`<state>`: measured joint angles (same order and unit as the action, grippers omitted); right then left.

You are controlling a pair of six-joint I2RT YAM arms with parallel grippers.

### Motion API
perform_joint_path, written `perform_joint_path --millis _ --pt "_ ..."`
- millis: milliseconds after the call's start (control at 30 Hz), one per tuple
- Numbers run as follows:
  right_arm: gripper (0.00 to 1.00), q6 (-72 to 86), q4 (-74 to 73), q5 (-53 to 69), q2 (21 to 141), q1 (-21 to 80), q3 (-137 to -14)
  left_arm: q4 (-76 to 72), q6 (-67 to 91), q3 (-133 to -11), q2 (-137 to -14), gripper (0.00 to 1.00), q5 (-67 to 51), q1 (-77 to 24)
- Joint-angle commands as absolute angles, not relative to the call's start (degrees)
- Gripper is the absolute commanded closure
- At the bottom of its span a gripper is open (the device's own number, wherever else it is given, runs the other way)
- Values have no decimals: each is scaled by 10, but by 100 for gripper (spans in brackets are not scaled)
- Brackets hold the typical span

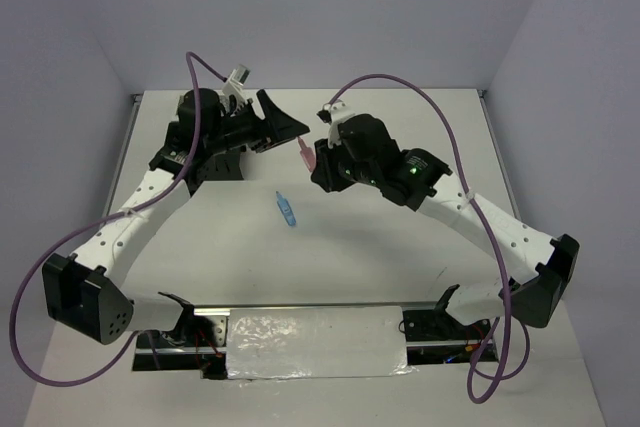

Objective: Sort the stationery into containers
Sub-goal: Pick up the pen from the center of the board.

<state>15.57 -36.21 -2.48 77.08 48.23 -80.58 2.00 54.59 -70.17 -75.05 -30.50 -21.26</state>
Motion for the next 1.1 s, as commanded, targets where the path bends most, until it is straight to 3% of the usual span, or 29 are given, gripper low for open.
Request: perform_joint_path --millis 0,100,200,367,400,500,767,1067 --pt "100 154 -373 -37 760 487 -851 -18 551 -698 -753 19 -320 -221" --pt "100 154 -379 -41 767 488 -862 -17 549 -698 -756 20 -321 -226" --pt "100 150 -385 -43 776 488 -875 -24 552 -699 -759 29 -323 -230" --pt "100 147 -394 -40 792 488 -890 -33 562 -705 -766 65 -323 -234" --pt "100 147 -393 -41 793 487 -890 -28 558 -707 -767 80 -323 -235" --pt "100 147 -398 -41 796 488 -895 -22 555 -715 -773 100 -324 -235" --pt "100 133 -389 -24 768 490 -847 26 524 -744 -764 100 -266 -227" --pt "100 155 -352 -5 707 510 -723 -51 587 -731 -746 100 -258 -170"
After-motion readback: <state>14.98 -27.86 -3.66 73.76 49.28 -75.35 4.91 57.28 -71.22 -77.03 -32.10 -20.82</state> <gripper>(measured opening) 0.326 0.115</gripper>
